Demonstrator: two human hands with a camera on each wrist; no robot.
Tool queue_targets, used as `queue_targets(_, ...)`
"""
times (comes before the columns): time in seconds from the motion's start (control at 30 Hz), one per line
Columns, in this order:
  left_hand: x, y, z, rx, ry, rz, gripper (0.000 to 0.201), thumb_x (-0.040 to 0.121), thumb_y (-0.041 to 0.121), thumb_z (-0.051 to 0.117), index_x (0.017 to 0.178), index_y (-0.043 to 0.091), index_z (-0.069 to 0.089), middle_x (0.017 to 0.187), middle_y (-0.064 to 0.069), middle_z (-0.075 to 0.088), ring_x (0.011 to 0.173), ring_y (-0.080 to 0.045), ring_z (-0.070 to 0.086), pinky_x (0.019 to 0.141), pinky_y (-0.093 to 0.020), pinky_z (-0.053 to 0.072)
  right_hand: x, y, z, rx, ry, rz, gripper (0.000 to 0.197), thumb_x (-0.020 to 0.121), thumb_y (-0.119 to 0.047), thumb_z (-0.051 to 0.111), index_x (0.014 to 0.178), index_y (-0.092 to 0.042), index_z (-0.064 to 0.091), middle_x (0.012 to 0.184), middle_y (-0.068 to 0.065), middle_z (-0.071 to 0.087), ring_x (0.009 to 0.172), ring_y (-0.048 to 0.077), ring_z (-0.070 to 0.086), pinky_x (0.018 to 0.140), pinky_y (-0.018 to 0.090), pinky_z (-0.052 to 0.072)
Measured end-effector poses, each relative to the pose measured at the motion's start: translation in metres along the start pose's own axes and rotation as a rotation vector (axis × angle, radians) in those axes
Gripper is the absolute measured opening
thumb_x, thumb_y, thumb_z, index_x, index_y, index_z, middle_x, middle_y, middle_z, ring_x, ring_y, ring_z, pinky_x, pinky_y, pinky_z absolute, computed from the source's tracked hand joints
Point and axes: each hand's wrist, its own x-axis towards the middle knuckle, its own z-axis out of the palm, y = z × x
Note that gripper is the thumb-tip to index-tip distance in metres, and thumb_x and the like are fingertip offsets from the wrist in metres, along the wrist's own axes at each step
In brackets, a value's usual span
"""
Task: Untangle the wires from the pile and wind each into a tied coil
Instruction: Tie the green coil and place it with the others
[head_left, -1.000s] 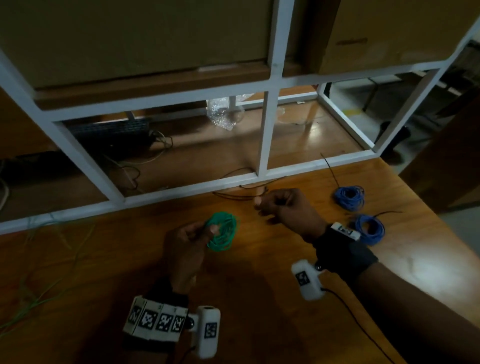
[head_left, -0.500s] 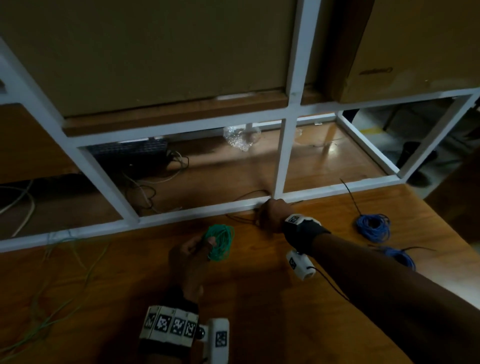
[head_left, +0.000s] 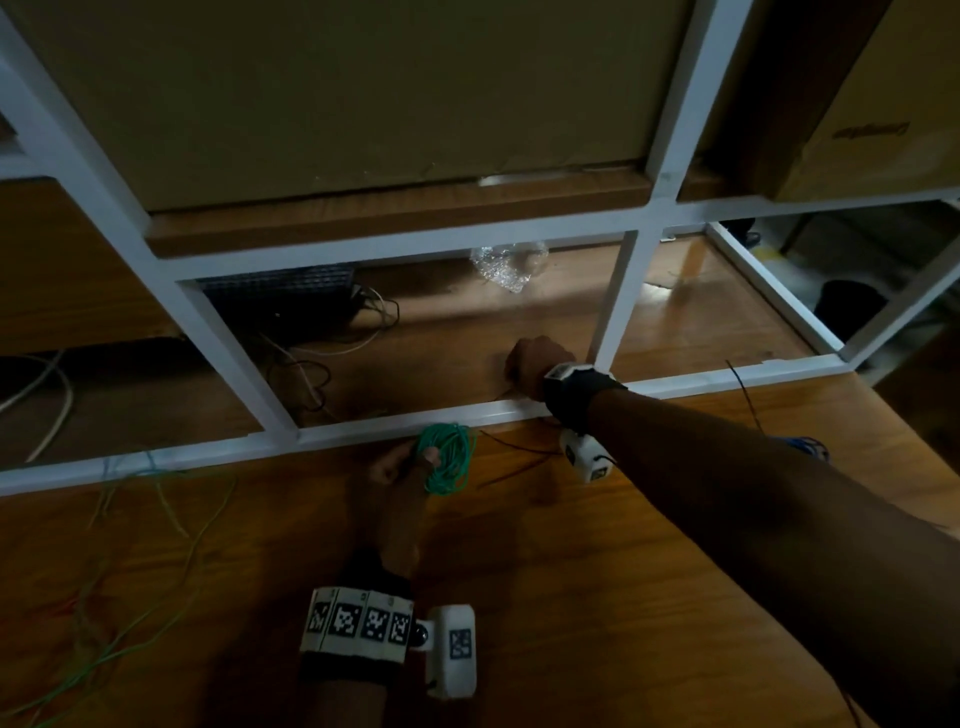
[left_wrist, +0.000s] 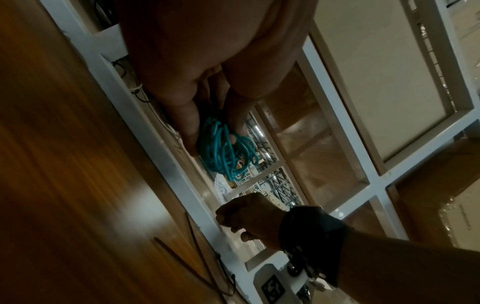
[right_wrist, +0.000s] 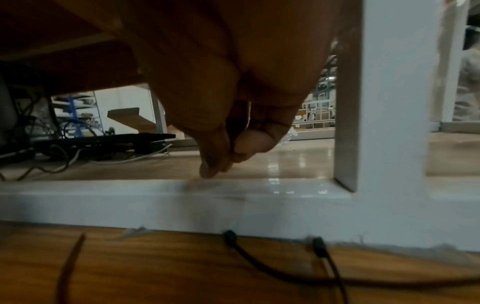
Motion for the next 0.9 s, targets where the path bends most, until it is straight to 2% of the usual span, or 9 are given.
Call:
queue_targets(0.1,0.01,-0.004,-0.004,-0.031,-0.002,-0.037,0.025,0.09,0.006,0.066,0.115,0.003,0.065,0.101,-0.009,0.071,0.088,-0.016,0.069,0.07,-0.026,0.055,0.012,0.0,0.007,-0.01,-0.029,0.034,0.015,0.09,-0.014,0.067,0.103,-0.013,0.073,0.113,0.017,0.069,0.1,0.037,0.068,0.075,0.034,0.048)
queue_targets(0.2,0.016,-0.005,-0.005,-0.028,-0.009,-0.049,0.028,0.091,0.004,0.064,0.118,-0.001,0.061,0.104,-0.011,0.069,0.087,-0.014,0.067,0.061,-0.017,0.056,0.018,0.004,0.015,-0.042,-0.047,0.035,0.016,0.093,-0.015,0.064,0.106,-0.011,0.071,0.113,0.017,0.07,0.099,0.036,0.069,0.077,0.037,0.054)
queue_targets(0.37,0.026,-0.002,-0.006,0.022,0.009,-0.03,0.032,0.09,0.013,0.069,0.119,0.003,0.065,0.115,-0.015,0.07,0.098,-0.021,0.068,0.074,-0.028,0.056,0.01,0.0,0.012,-0.063,-0.068,-0.018,0.019,0.093,-0.024,0.064,0.107,-0.012,0.07,0.115,0.016,0.068,0.104,0.036,0.067,0.081,0.037,0.054)
queue_targets(0.47,0.026,0.003,-0.005,0.027,0.032,-0.012,0.036,0.091,0.013,0.068,0.124,0.002,0.061,0.118,-0.013,0.068,0.1,-0.02,0.067,0.074,-0.025,0.055,-0.01,-0.018,-0.017,0.21,0.058,-0.026,0.013,0.093,-0.022,0.065,0.099,-0.012,0.071,0.109,0.012,0.071,0.102,0.032,0.067,0.078,0.028,0.044)
queue_targets(0.57,0.018,0.005,-0.006,0.064,0.017,0.018,0.036,0.092,0.014,0.067,0.125,0.003,0.06,0.116,-0.007,0.068,0.1,-0.015,0.066,0.068,-0.017,0.054,-0.067,-0.042,-0.039,0.609,0.162,-0.087,0.017,0.085,-0.013,0.072,0.073,-0.025,0.075,0.08,-0.008,0.075,0.081,0.011,0.07,0.075,0.025,0.048)
queue_targets(0.63,0.007,0.009,-0.005,0.096,0.002,0.041,0.027,0.093,0.014,0.066,0.119,0.008,0.063,0.106,0.001,0.068,0.092,-0.006,0.064,0.065,-0.014,0.053,-0.121,-0.05,-0.034,0.888,0.082,-0.104,0.022,0.084,-0.006,0.073,0.069,-0.022,0.079,0.077,0.006,0.077,0.064,0.015,0.065,0.066,0.027,0.048)
queue_targets(0.7,-0.004,0.005,-0.005,0.134,-0.004,0.093,0.027,0.093,0.014,0.066,0.119,0.009,0.064,0.103,0.004,0.067,0.089,-0.001,0.062,0.064,-0.012,0.052,-0.175,-0.051,-0.019,1.083,-0.027,-0.047,0.02,0.088,0.0,0.07,0.076,-0.011,0.081,0.074,0.022,0.074,0.045,0.015,0.048,0.052,0.025,0.037)
queue_targets(0.83,-0.032,-0.004,-0.005,0.208,0.005,0.131,0.032,0.091,0.017,0.069,0.122,0.008,0.065,0.111,-0.004,0.068,0.101,-0.017,0.065,0.062,-0.009,0.051,-0.241,-0.041,0.013,1.311,-0.101,0.029,0.014,0.089,-0.001,0.072,0.078,0.004,0.078,0.048,0.01,0.057,0.034,0.007,0.03,0.045,0.019,0.023)
queue_targets(0.9,-0.047,-0.007,-0.002,0.232,-0.013,0.134,0.036,0.092,0.016,0.068,0.126,0.006,0.063,0.115,-0.008,0.066,0.099,-0.017,0.064,0.062,-0.008,0.05,-0.258,-0.038,0.02,1.308,-0.069,0.081,0.016,0.088,-0.008,0.076,0.078,0.006,0.078,0.049,0.009,0.048,0.037,0.01,0.026,0.048,0.024,0.018)
